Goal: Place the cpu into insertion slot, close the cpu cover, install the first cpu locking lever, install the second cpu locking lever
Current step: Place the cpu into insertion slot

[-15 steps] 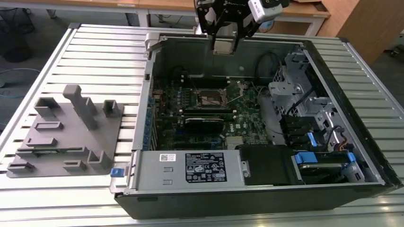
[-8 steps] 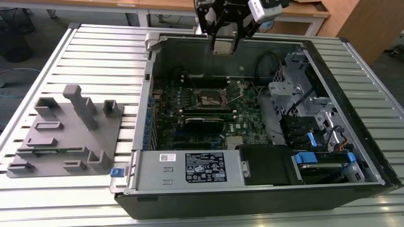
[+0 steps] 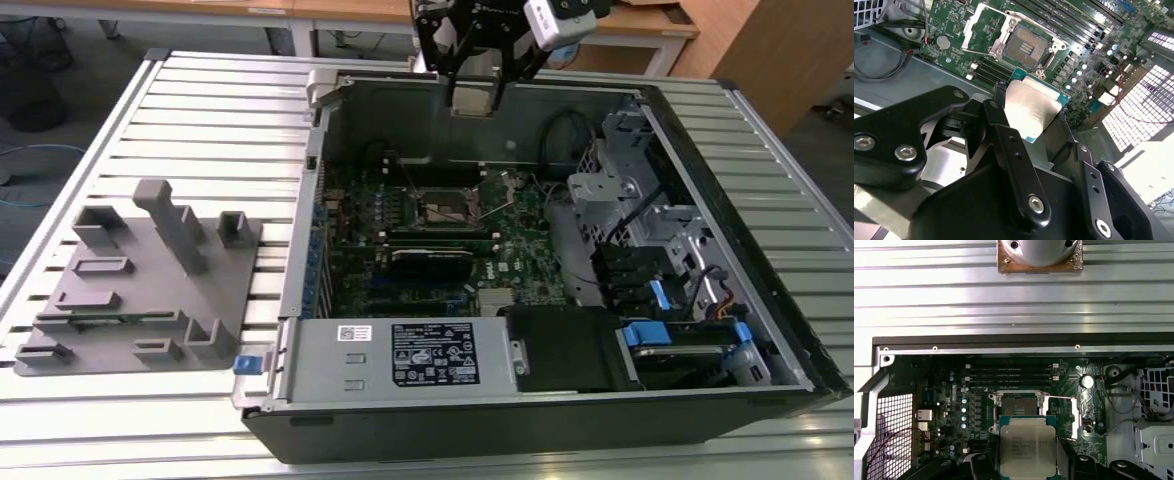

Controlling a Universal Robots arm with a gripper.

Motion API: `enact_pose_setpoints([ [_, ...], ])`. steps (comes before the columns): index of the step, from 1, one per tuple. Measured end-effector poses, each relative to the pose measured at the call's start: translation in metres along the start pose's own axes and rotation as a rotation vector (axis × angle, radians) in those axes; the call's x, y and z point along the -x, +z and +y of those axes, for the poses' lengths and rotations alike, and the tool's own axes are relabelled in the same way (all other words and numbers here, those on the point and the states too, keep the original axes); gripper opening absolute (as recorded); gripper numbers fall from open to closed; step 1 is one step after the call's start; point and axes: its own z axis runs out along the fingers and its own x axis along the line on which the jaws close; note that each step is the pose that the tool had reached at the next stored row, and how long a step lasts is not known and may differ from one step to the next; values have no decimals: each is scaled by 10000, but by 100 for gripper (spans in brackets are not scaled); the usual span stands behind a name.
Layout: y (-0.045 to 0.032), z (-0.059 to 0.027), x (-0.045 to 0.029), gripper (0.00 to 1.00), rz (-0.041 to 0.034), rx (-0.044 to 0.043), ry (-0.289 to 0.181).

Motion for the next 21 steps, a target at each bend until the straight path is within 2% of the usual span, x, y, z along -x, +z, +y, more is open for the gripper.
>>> enact_pose_setpoints([
  [21,49,-4,1,54,-1,-1,16],
])
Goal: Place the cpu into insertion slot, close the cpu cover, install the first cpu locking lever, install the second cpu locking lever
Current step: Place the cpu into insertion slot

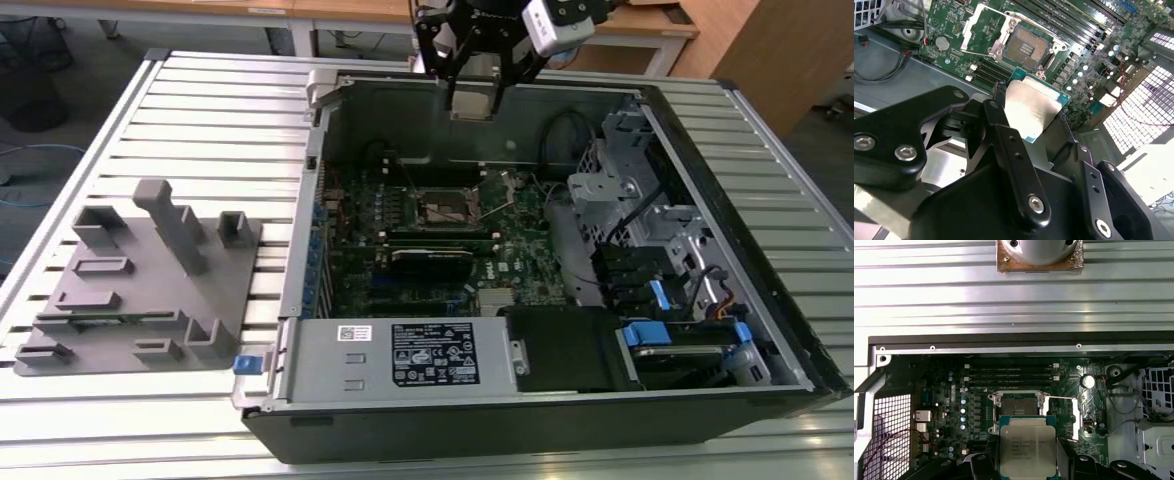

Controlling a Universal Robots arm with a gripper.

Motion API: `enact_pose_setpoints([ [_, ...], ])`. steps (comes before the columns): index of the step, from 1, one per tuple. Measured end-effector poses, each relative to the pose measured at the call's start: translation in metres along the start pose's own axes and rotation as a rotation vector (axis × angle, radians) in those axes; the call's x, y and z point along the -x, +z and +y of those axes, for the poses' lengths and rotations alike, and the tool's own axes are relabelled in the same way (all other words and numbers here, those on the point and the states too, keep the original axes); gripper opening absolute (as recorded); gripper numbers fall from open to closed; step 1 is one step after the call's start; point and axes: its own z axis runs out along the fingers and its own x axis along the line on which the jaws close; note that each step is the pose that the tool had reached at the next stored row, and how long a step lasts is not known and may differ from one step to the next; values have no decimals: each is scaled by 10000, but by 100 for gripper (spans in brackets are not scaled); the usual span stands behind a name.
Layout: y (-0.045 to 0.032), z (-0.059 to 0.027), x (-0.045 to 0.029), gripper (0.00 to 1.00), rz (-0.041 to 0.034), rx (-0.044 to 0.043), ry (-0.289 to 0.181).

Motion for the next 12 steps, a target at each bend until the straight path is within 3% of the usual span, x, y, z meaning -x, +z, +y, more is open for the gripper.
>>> enact_pose_setpoints([
  [12,21,-2,0,54,-1,3,0],
])
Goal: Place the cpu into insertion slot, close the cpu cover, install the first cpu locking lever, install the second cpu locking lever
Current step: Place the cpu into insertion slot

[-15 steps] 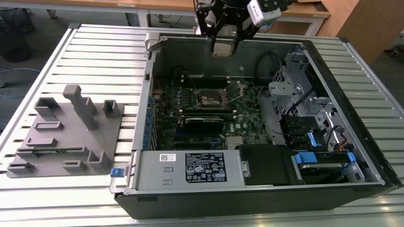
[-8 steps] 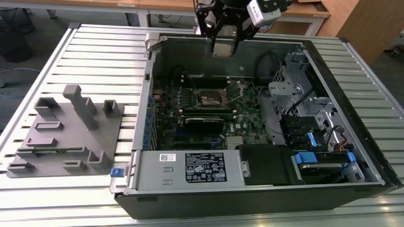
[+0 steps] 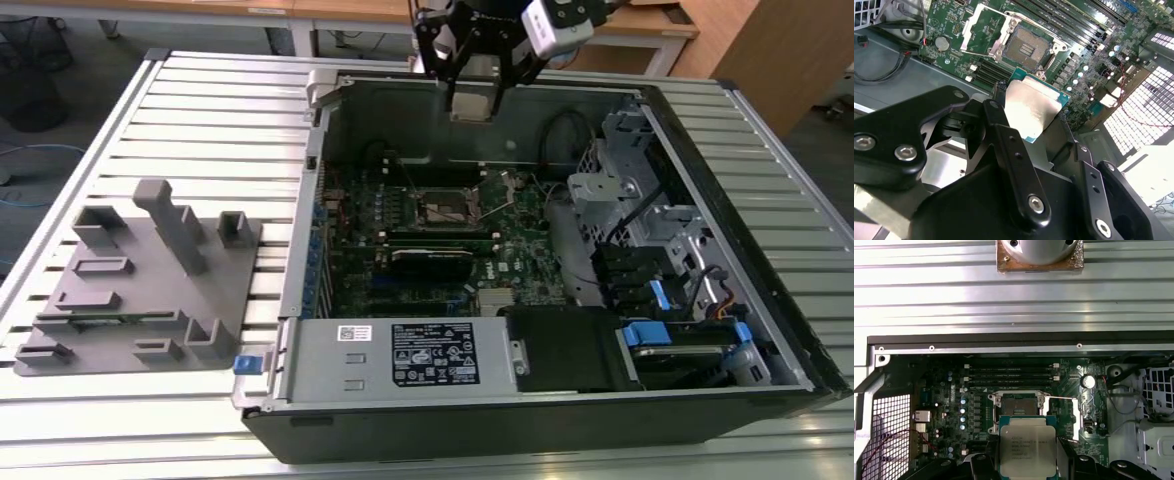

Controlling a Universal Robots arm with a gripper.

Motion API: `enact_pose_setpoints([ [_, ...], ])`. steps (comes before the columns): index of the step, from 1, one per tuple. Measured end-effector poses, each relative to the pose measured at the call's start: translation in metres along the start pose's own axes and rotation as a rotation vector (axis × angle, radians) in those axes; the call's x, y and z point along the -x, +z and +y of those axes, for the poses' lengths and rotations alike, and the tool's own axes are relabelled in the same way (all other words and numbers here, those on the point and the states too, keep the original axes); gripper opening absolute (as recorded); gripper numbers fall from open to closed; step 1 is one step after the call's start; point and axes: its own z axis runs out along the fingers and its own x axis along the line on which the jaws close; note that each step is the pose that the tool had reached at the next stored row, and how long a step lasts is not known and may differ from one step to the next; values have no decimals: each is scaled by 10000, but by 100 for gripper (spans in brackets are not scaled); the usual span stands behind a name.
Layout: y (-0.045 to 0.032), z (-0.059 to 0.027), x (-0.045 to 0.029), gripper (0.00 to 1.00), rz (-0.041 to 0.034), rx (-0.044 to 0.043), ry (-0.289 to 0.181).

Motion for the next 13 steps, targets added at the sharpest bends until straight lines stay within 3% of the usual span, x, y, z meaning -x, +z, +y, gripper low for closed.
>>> enact_pose_setpoints([
  [13,47,-4,1,54,0,0,0],
])
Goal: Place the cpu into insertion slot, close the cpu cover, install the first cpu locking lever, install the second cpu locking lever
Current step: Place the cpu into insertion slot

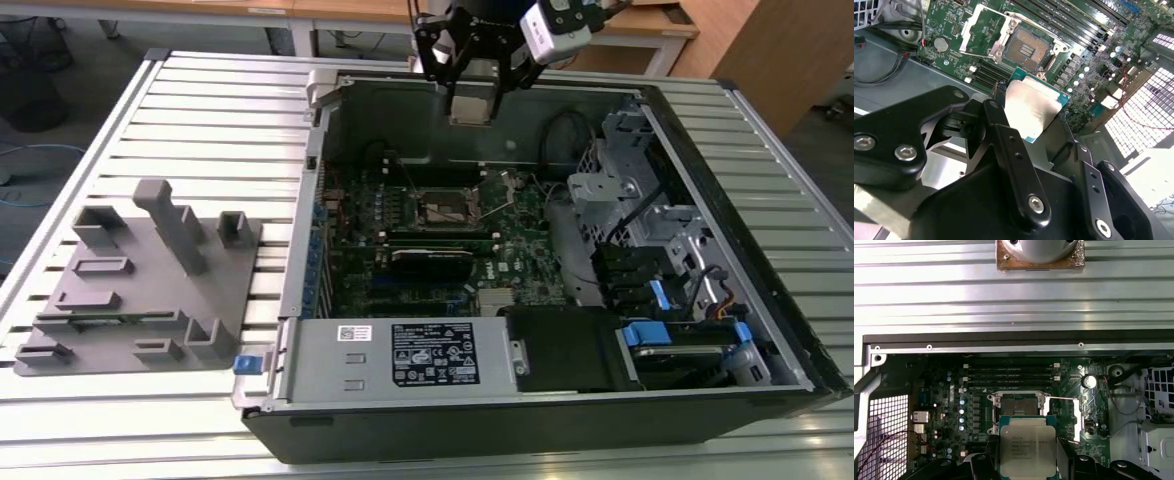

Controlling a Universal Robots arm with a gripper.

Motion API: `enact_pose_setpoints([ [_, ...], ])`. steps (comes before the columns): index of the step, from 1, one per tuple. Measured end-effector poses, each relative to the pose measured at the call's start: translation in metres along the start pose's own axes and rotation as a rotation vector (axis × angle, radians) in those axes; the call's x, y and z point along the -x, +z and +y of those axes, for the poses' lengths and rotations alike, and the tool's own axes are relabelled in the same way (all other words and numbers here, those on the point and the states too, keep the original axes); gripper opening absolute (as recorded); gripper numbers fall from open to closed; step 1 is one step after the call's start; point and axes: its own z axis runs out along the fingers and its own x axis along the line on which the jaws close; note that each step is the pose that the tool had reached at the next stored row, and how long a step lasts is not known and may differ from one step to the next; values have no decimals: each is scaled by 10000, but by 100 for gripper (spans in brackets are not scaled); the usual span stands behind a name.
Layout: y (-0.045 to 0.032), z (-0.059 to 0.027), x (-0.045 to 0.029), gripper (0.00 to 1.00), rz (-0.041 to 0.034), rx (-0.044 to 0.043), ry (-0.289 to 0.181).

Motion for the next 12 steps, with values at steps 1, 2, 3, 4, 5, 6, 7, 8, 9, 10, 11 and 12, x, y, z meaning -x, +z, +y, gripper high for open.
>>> enact_pose_setpoints([
  [1,4,0,0,54,0,0,0],
  [2,8,-1,0,54,1,-1,-1],
  [3,11,-1,0,54,1,-2,0],
  [4,11,-1,0,54,1,-3,0],
  [5,11,-2,0,54,1,-4,0],
  [6,11,-2,0,54,2,-4,0],
  [7,16,-2,0,54,1,-3,0],
  [8,19,-2,0,54,1,-3,0],
  [9,19,-2,0,54,1,-2,0],
  [10,19,-2,0,54,1,-3,0],
  [11,22,-2,0,54,0,-1,0],
  [12,26,-2,1,54,-1,0,-1],
])
